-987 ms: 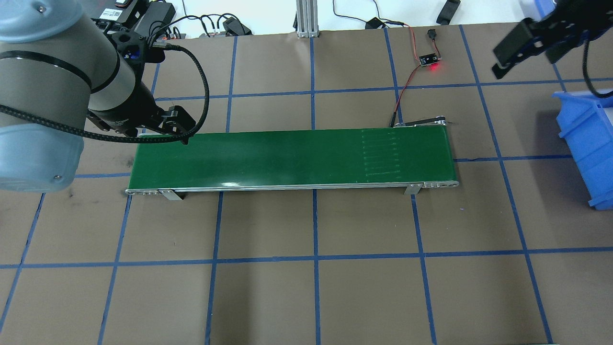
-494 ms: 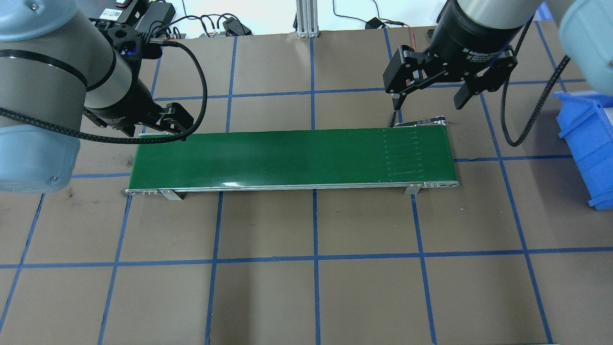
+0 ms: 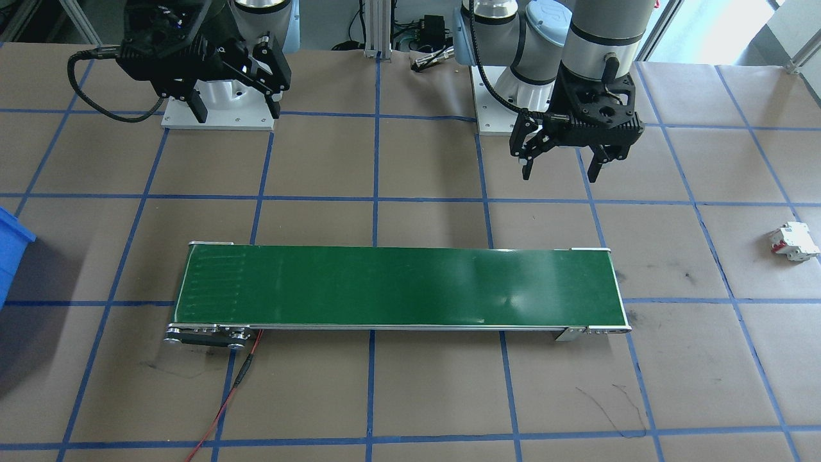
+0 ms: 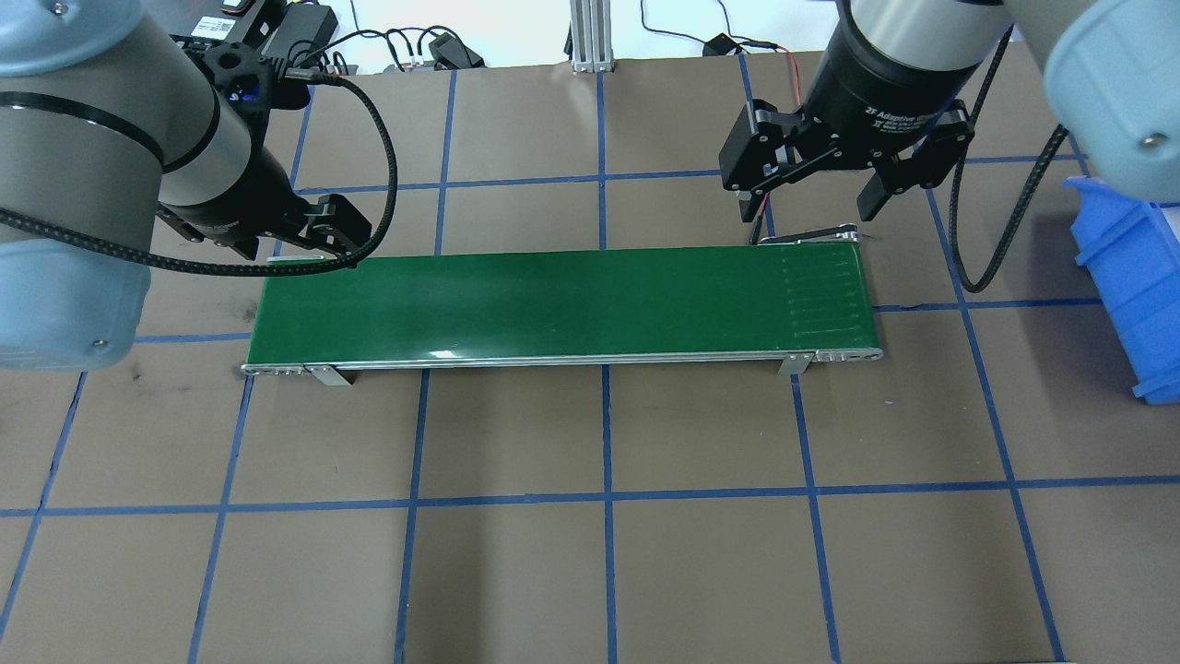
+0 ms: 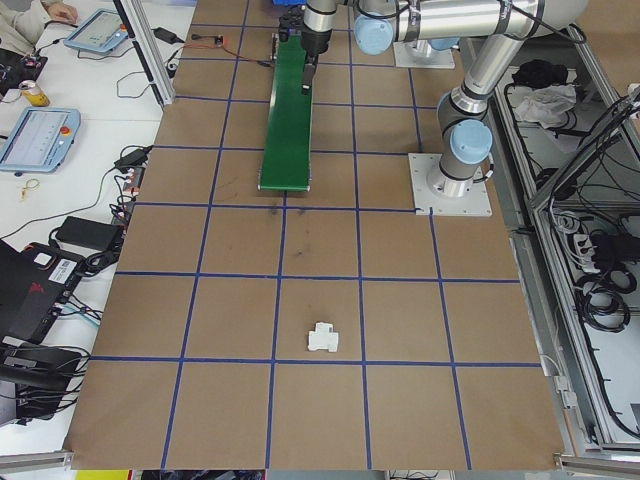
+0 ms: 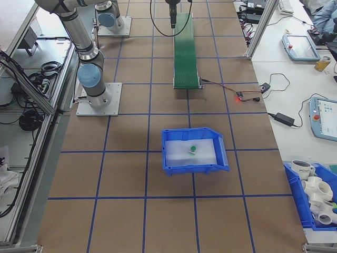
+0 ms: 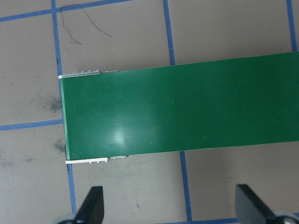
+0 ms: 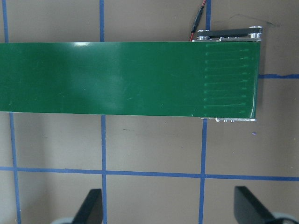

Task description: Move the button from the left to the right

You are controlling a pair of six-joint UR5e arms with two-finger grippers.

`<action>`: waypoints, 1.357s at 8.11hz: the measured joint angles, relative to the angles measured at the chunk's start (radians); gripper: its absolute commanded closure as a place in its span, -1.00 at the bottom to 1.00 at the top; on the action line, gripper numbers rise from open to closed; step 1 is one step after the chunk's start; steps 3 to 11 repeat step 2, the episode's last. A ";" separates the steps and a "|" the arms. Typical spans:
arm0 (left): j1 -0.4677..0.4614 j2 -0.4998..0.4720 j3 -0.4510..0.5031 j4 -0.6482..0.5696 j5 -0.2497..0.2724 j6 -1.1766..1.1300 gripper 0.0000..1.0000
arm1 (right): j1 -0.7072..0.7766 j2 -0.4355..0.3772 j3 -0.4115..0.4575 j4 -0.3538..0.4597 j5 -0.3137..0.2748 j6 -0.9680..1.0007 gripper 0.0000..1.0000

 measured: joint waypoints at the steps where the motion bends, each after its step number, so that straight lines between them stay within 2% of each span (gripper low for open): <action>1: 0.000 0.000 -0.001 0.001 -0.001 0.000 -1.00 | 0.000 0.000 0.000 -0.003 -0.001 -0.003 -1.00; 11: -0.002 0.000 -0.003 0.001 -0.001 0.001 -1.00 | 0.001 0.000 0.000 -0.005 -0.004 -0.006 -1.00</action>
